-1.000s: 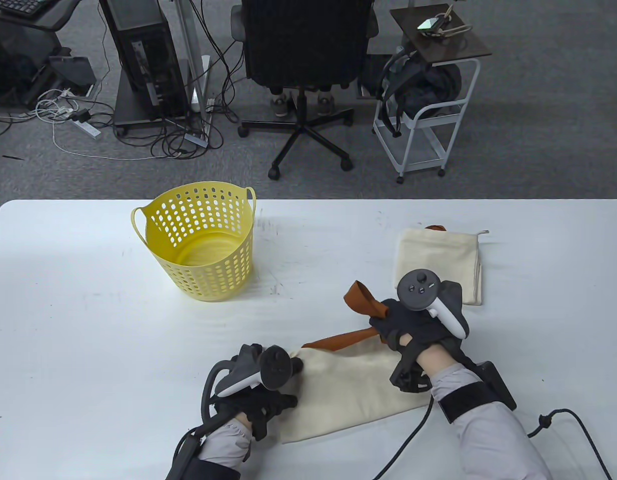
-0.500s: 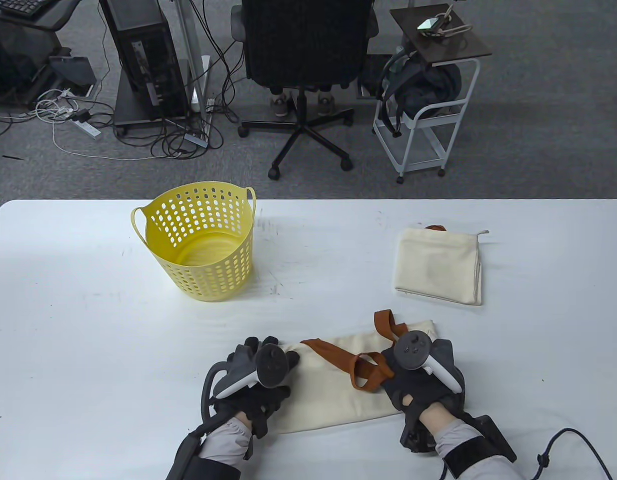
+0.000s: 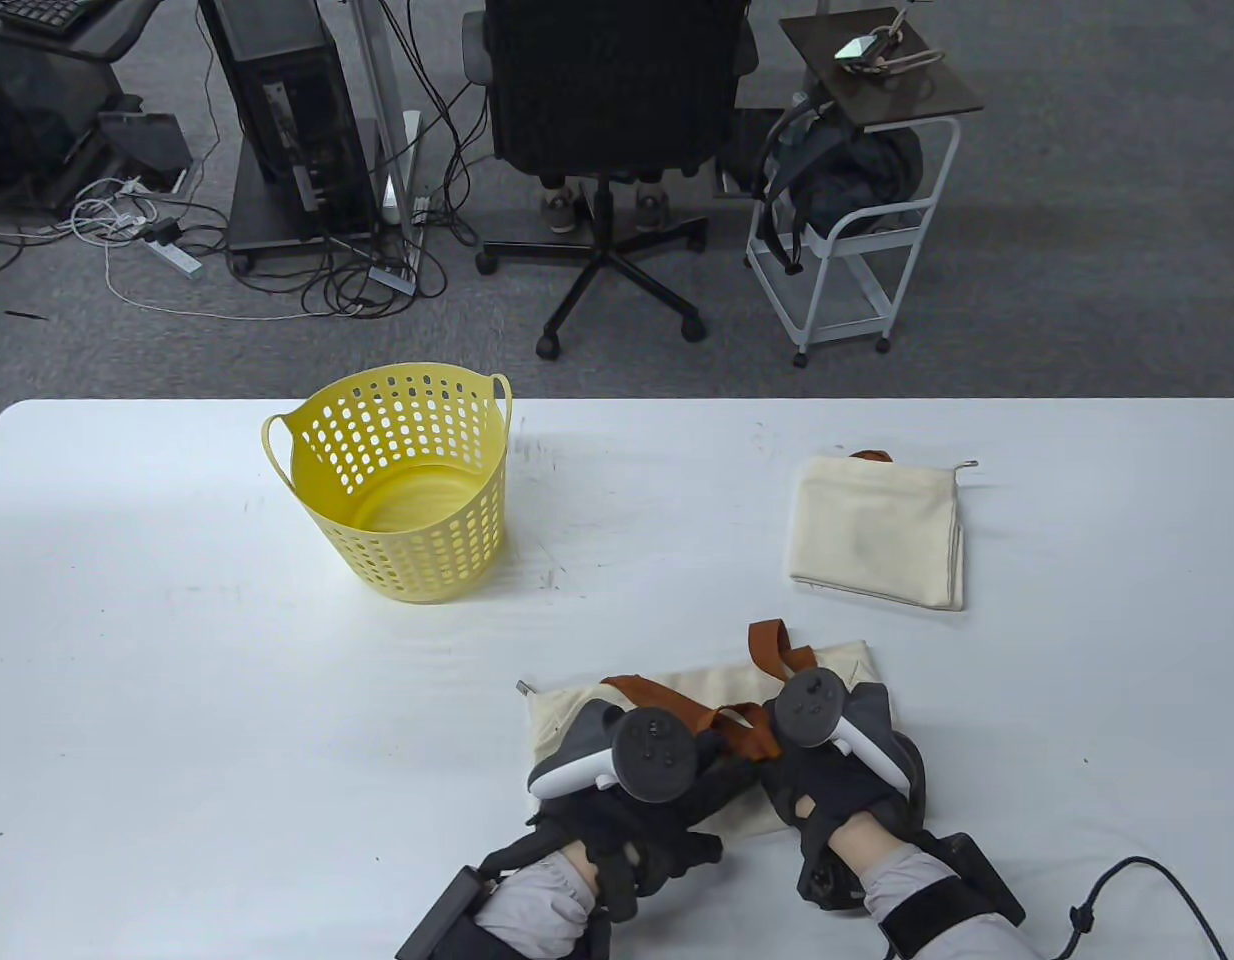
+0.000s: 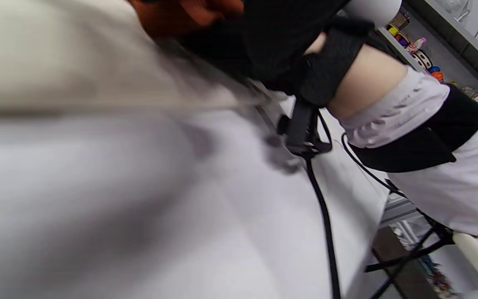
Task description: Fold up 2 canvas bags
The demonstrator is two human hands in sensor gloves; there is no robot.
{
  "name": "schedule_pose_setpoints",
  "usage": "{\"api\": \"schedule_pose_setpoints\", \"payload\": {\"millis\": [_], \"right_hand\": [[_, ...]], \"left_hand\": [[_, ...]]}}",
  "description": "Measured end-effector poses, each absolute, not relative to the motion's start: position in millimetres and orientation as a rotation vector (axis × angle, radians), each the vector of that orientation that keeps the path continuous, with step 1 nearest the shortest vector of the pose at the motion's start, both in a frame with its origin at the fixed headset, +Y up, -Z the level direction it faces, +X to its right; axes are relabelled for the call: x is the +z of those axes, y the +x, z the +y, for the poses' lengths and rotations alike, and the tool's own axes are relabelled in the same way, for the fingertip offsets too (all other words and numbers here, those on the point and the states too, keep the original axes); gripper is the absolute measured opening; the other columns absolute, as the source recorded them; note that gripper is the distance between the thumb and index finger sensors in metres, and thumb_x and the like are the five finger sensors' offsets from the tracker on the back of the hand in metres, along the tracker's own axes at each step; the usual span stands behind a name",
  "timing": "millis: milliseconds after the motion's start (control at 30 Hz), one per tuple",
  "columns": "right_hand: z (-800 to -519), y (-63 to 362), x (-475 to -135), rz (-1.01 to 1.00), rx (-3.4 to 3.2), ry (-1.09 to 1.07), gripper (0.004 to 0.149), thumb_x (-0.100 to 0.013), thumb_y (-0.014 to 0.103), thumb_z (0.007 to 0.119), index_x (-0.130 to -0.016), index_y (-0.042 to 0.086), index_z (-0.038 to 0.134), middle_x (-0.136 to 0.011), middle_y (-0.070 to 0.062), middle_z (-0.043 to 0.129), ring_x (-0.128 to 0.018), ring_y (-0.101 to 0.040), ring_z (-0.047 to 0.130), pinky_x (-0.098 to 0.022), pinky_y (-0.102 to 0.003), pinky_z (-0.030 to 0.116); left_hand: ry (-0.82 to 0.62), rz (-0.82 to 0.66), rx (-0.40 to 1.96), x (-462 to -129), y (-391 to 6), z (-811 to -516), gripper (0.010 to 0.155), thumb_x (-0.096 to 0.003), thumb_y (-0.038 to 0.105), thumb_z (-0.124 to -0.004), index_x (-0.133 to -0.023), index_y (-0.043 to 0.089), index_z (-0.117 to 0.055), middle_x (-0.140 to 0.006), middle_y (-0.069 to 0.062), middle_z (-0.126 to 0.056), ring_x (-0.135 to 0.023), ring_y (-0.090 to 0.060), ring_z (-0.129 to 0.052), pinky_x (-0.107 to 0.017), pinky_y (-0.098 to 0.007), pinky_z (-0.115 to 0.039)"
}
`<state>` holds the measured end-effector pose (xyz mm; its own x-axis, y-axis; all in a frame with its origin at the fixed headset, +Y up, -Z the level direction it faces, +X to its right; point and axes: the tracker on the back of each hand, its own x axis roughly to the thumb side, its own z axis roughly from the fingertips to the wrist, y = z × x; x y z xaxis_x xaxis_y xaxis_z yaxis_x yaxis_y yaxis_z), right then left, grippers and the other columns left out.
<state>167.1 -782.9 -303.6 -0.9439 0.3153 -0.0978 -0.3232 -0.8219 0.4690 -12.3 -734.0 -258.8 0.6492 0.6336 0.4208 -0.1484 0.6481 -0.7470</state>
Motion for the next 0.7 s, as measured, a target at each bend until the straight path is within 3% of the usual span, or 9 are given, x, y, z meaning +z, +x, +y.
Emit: {"api": "schedule_pose_setpoints", "payload": {"millis": [67,133,200,300,400,500,567,667,700], "right_hand": [[-783.3,167.5,-303.7,0.718,2.703,-0.004,0.060,-0.054,0.051,0.059,-0.101,0.024,0.033,-0.102,-0.008,0.016,-0.094,-0.039,0.009,-0.069,-0.065,0.010],[-781.7,169.8,-304.4,0.779,2.627,0.081,0.075,-0.049,0.052,0.070,-0.103,0.020,0.030,-0.103,-0.011,0.012,-0.093,-0.041,0.005,-0.068,-0.066,0.008],[-777.1,175.6,-308.2,0.914,2.494,0.179,0.084,-0.048,0.041,0.081,-0.106,0.015,0.025,-0.104,-0.014,0.007,-0.093,-0.043,0.000,-0.066,-0.067,0.005],[-765.9,190.9,-314.3,1.077,2.279,0.282,0.081,-0.049,0.021,0.080,-0.110,0.012,0.026,-0.108,-0.016,0.007,-0.095,-0.044,-0.002,-0.067,-0.066,0.006],[-760.3,203.6,-319.6,0.962,2.187,0.286,0.069,-0.047,0.011,0.076,-0.108,0.005,0.044,-0.112,-0.022,0.026,-0.098,-0.048,0.013,-0.068,-0.068,0.016],[-758.5,212.3,-323.0,0.792,2.187,0.241,0.060,-0.047,0.011,0.073,-0.101,0.007,0.047,-0.107,-0.024,0.043,-0.098,-0.049,0.033,-0.069,-0.067,0.029],[-758.7,213.9,-323.1,0.717,2.212,0.212,0.060,-0.048,0.013,0.071,-0.100,0.010,0.041,-0.104,-0.023,0.043,-0.096,-0.048,0.044,-0.069,-0.065,0.036],[-757.7,210.6,-322.5,0.649,2.270,0.193,0.068,-0.050,0.017,0.067,-0.104,0.027,0.027,-0.106,-0.024,0.039,-0.094,-0.048,0.050,-0.068,-0.066,0.040],[-757.5,208.6,-322.5,0.615,2.311,0.186,0.068,-0.050,0.017,0.068,-0.105,0.033,0.031,-0.107,-0.024,0.031,-0.092,-0.048,0.053,-0.067,-0.066,0.043]], "left_hand": [[-0.718,-0.703,0.440,-261.2,-1.9,-743.1,0.084,-0.0617,0.030,-0.076,-0.112,0.026,-0.008,-0.116,-0.017,0.000,-0.108,-0.047,-0.016,-0.073,-0.070,-0.031],[-0.667,-0.681,0.382,-265.5,6.2,-755.2,0.085,-0.0615,0.032,-0.076,-0.111,0.028,-0.007,-0.115,-0.016,0.003,-0.108,-0.044,-0.010,-0.074,-0.067,-0.027],[-0.634,-0.661,0.348,-266.4,8.6,-762.0,0.084,-0.0614,0.037,-0.075,-0.109,0.032,-0.006,-0.117,-0.011,-0.001,-0.108,-0.040,-0.009,-0.074,-0.065,-0.024],[-0.603,-0.639,0.293,-267.5,7.0,-769.8,0.078,-0.0608,0.040,-0.075,-0.114,0.028,-0.019,-0.120,-0.005,-0.007,-0.109,-0.034,-0.010,-0.075,-0.061,-0.022],[-0.583,-0.643,0.203,-266.5,5.7,-773.5,0.073,-0.0609,0.041,-0.074,-0.115,0.028,-0.028,-0.121,0.000,-0.010,-0.109,-0.028,-0.007,-0.076,-0.058,-0.019],[-0.587,-0.641,0.211,-265.7,5.8,-774.1,0.073,-0.0606,0.042,-0.074,-0.115,0.028,-0.028,-0.121,-0.001,-0.010,-0.109,-0.029,-0.007,-0.076,-0.058,-0.019],[-0.589,-0.642,0.217,-265.7,5.4,-774.3,0.073,-0.0605,0.042,-0.075,-0.115,0.028,-0.028,-0.121,-0.001,-0.010,-0.109,-0.029,-0.006,-0.076,-0.058,-0.018],[-0.592,-0.643,0.220,-265.9,5.5,-775.1,0.074,-0.0606,0.043,-0.074,-0.115,0.028,-0.028,-0.121,-0.001,-0.010,-0.109,-0.029,-0.005,-0.076,-0.058,-0.017],[-0.593,-0.644,0.219,-265.7,5.6,-775.4,0.074,-0.0606,0.043,-0.074,-0.115,0.027,-0.028,-0.121,-0.001,-0.009,-0.109,-0.029,-0.005,-0.076,-0.058,-0.017]]}}
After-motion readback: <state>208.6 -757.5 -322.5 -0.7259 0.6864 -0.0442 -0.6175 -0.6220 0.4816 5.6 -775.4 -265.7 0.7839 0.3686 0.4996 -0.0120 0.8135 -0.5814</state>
